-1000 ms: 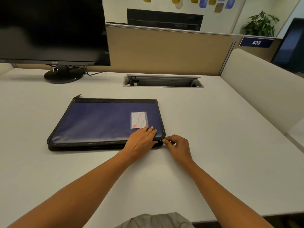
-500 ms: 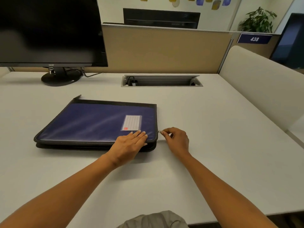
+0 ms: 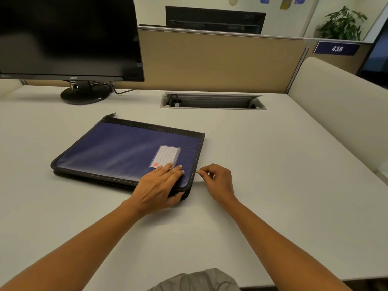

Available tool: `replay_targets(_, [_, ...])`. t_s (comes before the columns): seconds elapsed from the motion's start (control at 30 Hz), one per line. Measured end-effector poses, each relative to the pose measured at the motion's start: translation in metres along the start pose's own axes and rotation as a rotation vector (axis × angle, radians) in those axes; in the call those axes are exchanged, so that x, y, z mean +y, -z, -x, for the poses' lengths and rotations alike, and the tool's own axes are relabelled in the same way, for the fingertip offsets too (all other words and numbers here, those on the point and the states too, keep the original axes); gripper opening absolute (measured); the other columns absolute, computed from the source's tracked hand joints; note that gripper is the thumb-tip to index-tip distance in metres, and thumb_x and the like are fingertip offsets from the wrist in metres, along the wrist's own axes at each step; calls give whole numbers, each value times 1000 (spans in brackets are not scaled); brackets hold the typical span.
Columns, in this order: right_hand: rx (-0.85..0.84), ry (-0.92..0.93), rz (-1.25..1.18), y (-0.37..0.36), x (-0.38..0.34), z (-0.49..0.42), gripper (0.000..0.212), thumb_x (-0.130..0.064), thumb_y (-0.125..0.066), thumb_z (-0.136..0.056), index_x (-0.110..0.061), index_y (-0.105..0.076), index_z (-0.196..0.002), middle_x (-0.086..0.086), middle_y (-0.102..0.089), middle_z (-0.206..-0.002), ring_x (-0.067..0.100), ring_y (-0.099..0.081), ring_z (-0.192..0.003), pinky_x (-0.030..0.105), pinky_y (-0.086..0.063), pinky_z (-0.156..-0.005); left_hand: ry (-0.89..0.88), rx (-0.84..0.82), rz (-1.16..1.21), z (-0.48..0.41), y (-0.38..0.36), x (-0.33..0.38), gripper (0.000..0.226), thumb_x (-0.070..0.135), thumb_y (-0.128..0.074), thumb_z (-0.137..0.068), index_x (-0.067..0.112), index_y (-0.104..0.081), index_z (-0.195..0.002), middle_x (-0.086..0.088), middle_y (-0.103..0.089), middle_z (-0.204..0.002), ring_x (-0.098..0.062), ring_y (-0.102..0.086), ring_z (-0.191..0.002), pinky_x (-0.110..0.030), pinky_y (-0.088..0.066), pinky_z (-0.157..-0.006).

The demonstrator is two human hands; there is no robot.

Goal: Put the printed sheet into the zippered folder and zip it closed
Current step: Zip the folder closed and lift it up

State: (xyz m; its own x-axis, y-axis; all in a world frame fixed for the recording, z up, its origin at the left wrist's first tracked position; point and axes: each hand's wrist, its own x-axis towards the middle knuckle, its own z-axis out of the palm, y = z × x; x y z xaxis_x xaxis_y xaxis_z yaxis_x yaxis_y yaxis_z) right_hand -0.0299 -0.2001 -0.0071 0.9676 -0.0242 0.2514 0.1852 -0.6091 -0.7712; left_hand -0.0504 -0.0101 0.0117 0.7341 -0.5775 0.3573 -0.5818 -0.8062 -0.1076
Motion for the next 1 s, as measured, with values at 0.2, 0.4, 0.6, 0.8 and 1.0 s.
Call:
replay_targets(0.2, [20,-10,27,0,3,-1,15,-24,-63,-84,-12,-72,-86,7,-71,-84,18,-56,-69,31,-45,-65,198,-245,-1,-26,-9,21,65,52,-30,-94,12,-22,-145,-7,-29,-152,-24,-28,-139,-38,-39,-104])
replay_targets(0.4, [67,-41,50,4,9,-10,16,-32,-63,-84,-18,-71,-83,2,-71,-83,12,-51,-65,28,-41,-62,72,-278,-133,-33,1,17,55,35,-25,-100,-1,-28,-141,-21,-36,-145,-33,-40,-132,-42,-46,-96])
replay_targets(0.6, [129,-41,40,3,1,-34,17,-34,-63,-83,-19,-71,-82,-1,-71,-84,12,-53,-66,26,-39,-62,-111,204,-87,-26,17,4,73,31,-10,-100,-5,-73,-86,-19,-74,-83,-29,-72,-72,-34,-55,-41])
replay_targets(0.8, [167,-97,64,7,5,-57,19,-35,-62,-83,-17,-70,-83,0,-70,-87,12,-51,-68,26,-36,-64,-191,269,-83,-11,26,-8,65,30,-19,-101,-4,-73,-87,-17,-74,-85,-27,-72,-75,-32,-56,-43])
replay_targets(1.0, [199,-168,83,13,19,-72,22,-35,-62,-83,-15,-70,-84,3,-71,-89,15,-54,-71,27,-39,-65,-245,267,-45,13,32,-21,60,30,-23,-101,-2,-72,-92,-15,-74,-90,-24,-72,-80,-30,-59,-52])
